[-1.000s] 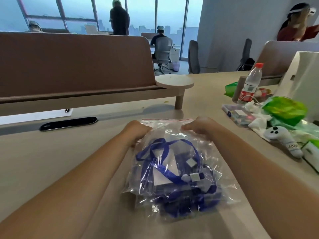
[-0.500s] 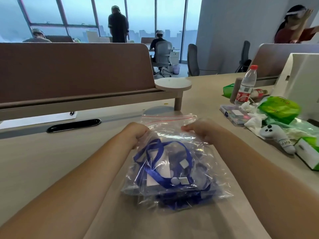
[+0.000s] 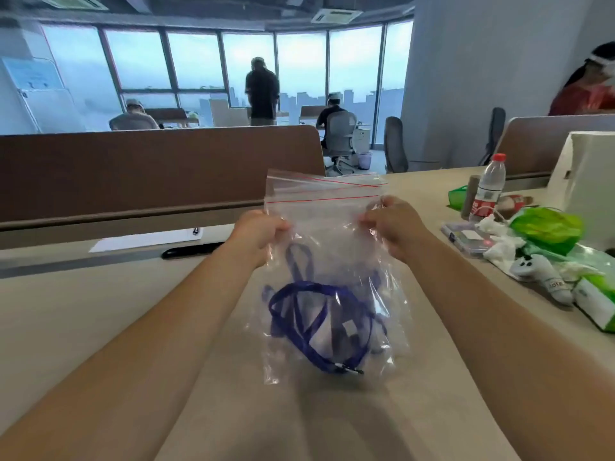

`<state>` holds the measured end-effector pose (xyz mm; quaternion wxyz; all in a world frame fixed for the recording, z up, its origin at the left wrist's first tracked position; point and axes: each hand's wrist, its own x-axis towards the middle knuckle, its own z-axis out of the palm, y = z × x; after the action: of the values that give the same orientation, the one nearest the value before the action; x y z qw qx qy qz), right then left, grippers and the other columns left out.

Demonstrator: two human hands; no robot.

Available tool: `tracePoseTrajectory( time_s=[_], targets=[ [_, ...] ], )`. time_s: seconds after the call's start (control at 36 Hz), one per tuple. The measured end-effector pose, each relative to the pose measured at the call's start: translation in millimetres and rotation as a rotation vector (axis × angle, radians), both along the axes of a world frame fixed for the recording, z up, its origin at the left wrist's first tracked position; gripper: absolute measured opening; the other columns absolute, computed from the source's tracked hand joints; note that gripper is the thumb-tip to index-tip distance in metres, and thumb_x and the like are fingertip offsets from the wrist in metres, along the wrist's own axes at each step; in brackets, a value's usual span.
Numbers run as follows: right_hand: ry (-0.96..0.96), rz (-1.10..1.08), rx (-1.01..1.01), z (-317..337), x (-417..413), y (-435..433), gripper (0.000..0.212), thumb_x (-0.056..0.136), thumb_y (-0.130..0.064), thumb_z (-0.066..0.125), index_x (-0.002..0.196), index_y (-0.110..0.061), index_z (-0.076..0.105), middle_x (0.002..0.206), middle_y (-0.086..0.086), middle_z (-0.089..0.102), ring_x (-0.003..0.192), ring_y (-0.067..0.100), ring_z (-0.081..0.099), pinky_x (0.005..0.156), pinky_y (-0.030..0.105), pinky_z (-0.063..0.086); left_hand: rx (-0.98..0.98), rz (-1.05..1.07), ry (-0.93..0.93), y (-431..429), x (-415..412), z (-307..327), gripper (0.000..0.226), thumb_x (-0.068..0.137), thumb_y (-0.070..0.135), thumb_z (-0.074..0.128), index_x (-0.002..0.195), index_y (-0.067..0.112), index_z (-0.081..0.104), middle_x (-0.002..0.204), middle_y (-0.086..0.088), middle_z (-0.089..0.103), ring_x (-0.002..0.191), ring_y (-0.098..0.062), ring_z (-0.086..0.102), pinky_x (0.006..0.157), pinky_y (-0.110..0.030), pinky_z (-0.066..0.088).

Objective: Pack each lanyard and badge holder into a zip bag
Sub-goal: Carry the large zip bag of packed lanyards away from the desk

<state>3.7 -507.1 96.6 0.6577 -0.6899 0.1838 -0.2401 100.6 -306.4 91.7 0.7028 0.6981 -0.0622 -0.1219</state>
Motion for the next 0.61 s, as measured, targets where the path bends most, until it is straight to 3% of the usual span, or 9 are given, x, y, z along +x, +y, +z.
tracePoseTrajectory(
  time_s=[0.06, 0.14, 0.22, 0.25, 0.31, 0.42, 0.5, 0.61],
  targets=[
    [-0.039, 0.011, 0.008, 5.1, 0.5, 13.6, 0.030, 0.063, 0.006, 0.073, 0.080, -0.012, 0.057, 0.081, 0.007, 0.060, 0.086, 0.028, 0.061, 0.088, 0.051, 0.055, -0.036, 0.016, -0.032, 17.8, -5.5, 7.4, 0.016, 0.083, -0.012, 0.066, 0.082, 0.002, 0.058, 0.074, -0.014, 0.061, 0.058, -0.017, 0.062, 0.071, -0.032, 0.057],
    [-0.060, 0.037, -0.003, 13.8, 1.0, 36.8, 0.055, 0.053, -0.009, 0.078, 0.102, -0.019, 0.054, 0.106, 0.010, 0.061, 0.101, 0.031, 0.066, 0.092, 0.053, 0.056, 0.000, 0.046, -0.089, 46.5, -15.3, 18.1, 0.010, 0.082, -0.010, 0.069, 0.084, -0.003, 0.062, 0.077, -0.015, 0.062, 0.065, -0.019, 0.061, 0.069, -0.029, 0.053],
    [-0.056, 0.072, -0.011, 26.0, -7.1, 66.6, 0.041, 0.072, 0.003, 0.074, 0.104, -0.016, 0.058, 0.089, 0.005, 0.060, 0.084, 0.022, 0.061, 0.088, 0.046, 0.056, -0.025, 0.079, -0.122, 73.8, -24.5, 27.3, 0.007, 0.081, -0.012, 0.068, 0.084, -0.006, 0.065, 0.072, -0.010, 0.068, 0.068, -0.020, 0.061, 0.065, -0.029, 0.053],
    [-0.065, 0.084, -0.017, 27.7, -7.6, 73.9, 0.034, 0.076, 0.008, 0.071, 0.096, -0.016, 0.057, 0.083, 0.003, 0.061, 0.079, 0.020, 0.059, 0.082, 0.041, 0.056, -0.038, 0.084, -0.130, 82.3, -27.0, 29.7, 0.011, 0.082, -0.013, 0.066, 0.081, -0.003, 0.066, 0.069, -0.008, 0.070, 0.070, -0.022, 0.062, 0.068, -0.031, 0.053],
    [-0.086, 0.079, -0.029, 27.9, -4.4, 85.7, 0.031, 0.076, 0.014, 0.067, 0.081, -0.015, 0.057, 0.076, 0.003, 0.065, 0.078, 0.022, 0.062, 0.074, 0.037, 0.055, -0.045, 0.082, -0.150, 98.3, -32.2, 34.3, 0.015, 0.085, -0.011, 0.063, 0.091, 0.001, 0.070, 0.082, -0.010, 0.073, 0.081, -0.025, 0.066, 0.077, -0.036, 0.053],
    [-0.114, 0.113, 0.009, 28.1, 3.4, 104.0, 0.030, 0.077, 0.012, 0.071, 0.085, -0.016, 0.064, 0.086, 0.007, 0.072, 0.093, 0.028, 0.070, 0.090, 0.047, 0.058, -0.087, 0.087, -0.194, 127.0, -39.5, 42.7, 0.023, 0.090, -0.009, 0.060, 0.103, 0.009, 0.066, 0.093, -0.007, 0.071, 0.084, -0.017, 0.069, 0.070, -0.026, 0.056],
    [-0.129, 0.123, 0.038, 29.1, 6.8, 120.8, 0.031, 0.078, 0.010, 0.074, 0.096, -0.014, 0.066, 0.099, 0.012, 0.074, 0.098, 0.030, 0.070, 0.090, 0.045, 0.059, -0.039, 0.115, -0.236, 144.3, -40.2, 42.1, 0.022, 0.092, 0.001, 0.063, 0.109, 0.014, 0.067, 0.105, -0.005, 0.072, 0.098, -0.018, 0.068, 0.087, -0.035, 0.057],
    [-0.143, 0.099, 0.039, 25.0, 14.0, 137.3, 0.029, 0.078, 0.011, 0.069, 0.087, -0.016, 0.065, 0.094, 0.011, 0.072, 0.094, 0.030, 0.068, 0.089, 0.045, 0.059, 0.055, 0.161, -0.247, 159.9, -36.1, 37.9, 0.022, 0.090, 0.014, 0.070, 0.111, 0.017, 0.069, 0.105, -0.001, 0.072, 0.102, -0.022, 0.066, 0.092, -0.045, 0.056]
  ],
)
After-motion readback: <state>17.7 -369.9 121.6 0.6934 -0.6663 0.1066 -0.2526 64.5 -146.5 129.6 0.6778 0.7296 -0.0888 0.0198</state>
